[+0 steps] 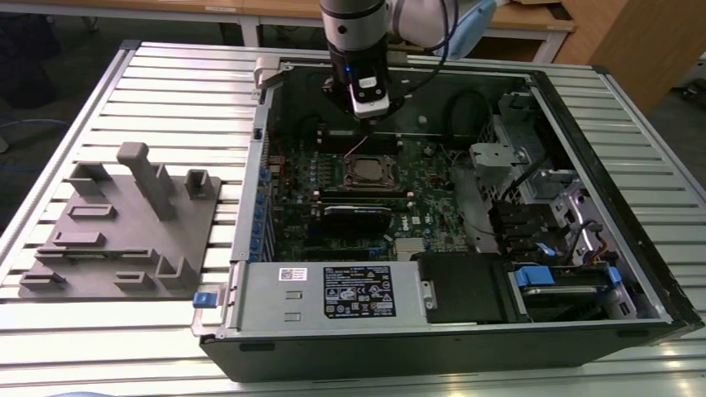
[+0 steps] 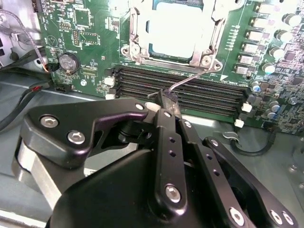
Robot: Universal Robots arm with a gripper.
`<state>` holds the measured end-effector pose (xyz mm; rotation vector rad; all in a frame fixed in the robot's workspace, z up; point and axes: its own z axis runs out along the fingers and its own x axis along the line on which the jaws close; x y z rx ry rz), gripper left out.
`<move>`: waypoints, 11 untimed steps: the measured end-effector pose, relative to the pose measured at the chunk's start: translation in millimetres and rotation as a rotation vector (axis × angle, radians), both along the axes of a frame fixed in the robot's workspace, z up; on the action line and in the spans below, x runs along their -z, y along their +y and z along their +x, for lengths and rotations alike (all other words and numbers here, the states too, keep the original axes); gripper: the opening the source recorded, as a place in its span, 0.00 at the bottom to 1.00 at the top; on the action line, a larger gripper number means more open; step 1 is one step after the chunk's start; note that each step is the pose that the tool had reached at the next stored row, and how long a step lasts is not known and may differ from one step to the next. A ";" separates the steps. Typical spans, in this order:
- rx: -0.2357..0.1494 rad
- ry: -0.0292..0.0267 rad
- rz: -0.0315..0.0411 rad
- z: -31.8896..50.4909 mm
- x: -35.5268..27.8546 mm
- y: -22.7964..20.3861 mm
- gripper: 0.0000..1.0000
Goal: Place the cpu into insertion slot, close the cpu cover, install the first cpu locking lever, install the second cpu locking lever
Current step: 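Install the first cpu locking lever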
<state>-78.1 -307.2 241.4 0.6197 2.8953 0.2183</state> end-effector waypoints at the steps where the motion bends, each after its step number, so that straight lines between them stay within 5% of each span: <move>1: 0.000 -0.0002 0.0004 0.6 0.9 0.0 0.10; 11: 0.000 0.0012 -0.0002 16.6 13.3 0.0 0.10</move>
